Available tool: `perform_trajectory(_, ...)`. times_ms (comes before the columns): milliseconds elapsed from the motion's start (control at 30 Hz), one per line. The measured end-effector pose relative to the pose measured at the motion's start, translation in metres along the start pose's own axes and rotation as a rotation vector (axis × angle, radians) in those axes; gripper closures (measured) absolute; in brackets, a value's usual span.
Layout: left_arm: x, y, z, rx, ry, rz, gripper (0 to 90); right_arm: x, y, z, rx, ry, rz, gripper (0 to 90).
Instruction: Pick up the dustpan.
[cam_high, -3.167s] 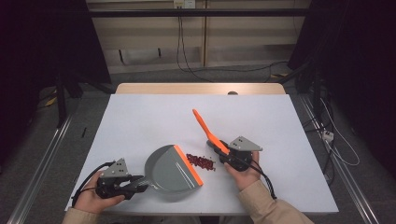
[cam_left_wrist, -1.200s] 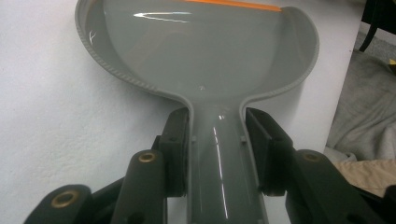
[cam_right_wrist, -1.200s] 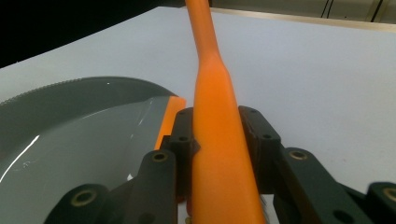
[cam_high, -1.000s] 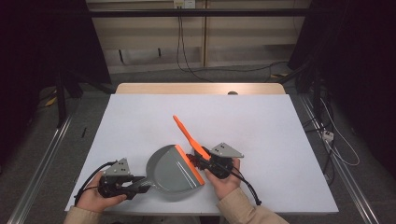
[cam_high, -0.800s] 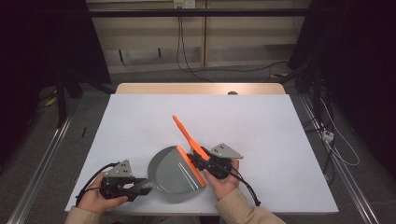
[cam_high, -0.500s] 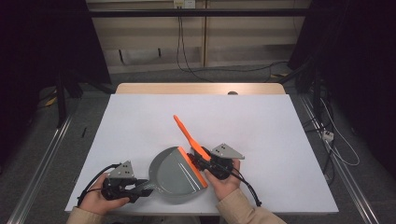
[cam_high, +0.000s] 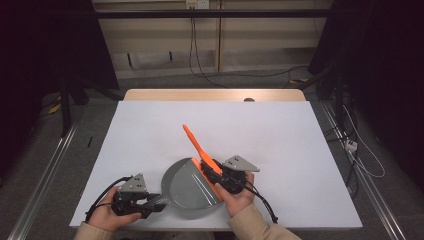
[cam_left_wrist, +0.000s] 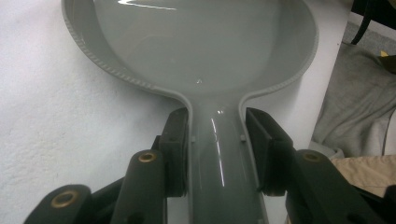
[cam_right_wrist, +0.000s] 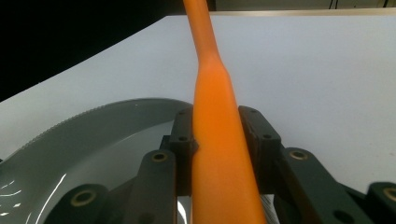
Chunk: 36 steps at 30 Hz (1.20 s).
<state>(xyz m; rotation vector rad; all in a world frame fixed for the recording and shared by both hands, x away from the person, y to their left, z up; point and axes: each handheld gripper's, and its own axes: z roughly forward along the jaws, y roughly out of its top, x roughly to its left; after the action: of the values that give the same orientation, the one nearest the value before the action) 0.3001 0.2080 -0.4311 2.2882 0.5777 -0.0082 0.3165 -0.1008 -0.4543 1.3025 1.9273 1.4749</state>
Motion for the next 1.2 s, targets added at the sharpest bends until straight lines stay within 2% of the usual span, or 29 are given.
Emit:
perform_trajectory(300,0.0,0.0,0.0,0.0,-0.006,-0.006,61.7,0.008,-0.002,0.003,-0.012,0.008,0.022,69.3)
perform_trajectory(533,0.0,-0.001,0.001,-0.004,-0.001,-0.009,61.8,0.015,-0.003,0.004,-0.026,0.019,0.015,69.3)
perform_trajectory(600,0.0,-0.001,0.001,-0.004,-0.001,-0.008,61.8,0.019,-0.003,0.005,-0.042,0.029,0.019,69.4)
perform_trajectory(700,0.0,-0.001,0.001,-0.005,-0.003,-0.01,61.8,0.03,0.001,0.006,-0.035,0.064,0.005,69.9)
perform_trajectory(733,0.0,-0.001,0.001,-0.003,0.008,-0.01,61.8,0.034,0.001,0.008,-0.031,0.079,0.004,70.0)
perform_trajectory(800,0.001,-0.002,0.001,-0.009,-0.004,-0.011,61.8,0.041,0.001,0.01,-0.029,0.085,-0.025,70.2)
perform_trajectory(833,0.001,-0.002,0.0,-0.01,-0.005,-0.014,61.8,0.042,0.001,0.011,-0.028,0.096,-0.019,70.3)
perform_trajectory(867,0.002,-0.002,0.0,-0.002,-0.009,-0.006,61.9,0.042,0.002,0.011,-0.032,0.099,-0.017,70.3)
perform_trajectory(900,0.002,-0.003,0.0,-0.003,0.006,-0.008,61.9,0.041,0.003,0.011,-0.034,0.1,-0.018,70.4)
perform_trajectory(967,0.003,-0.003,0.0,-0.01,-0.002,-0.011,62.0,0.037,0.006,0.01,-0.045,0.118,0.006,70.4)
perform_trajectory(1067,0.003,-0.003,0.0,-0.011,-0.005,-0.017,62.0,0.03,0.016,0.004,-0.07,0.113,-0.008,70.5)
perform_trajectory(1133,0.003,-0.003,0.0,-0.002,0.009,-0.01,62.0,0.023,0.021,0.001,-0.079,0.104,-0.015,70.5)
perform_trajectory(1200,0.003,-0.003,0.0,-0.009,-0.003,-0.017,62.1,0.017,0.023,-0.001,-0.081,0.096,-0.019,70.5)
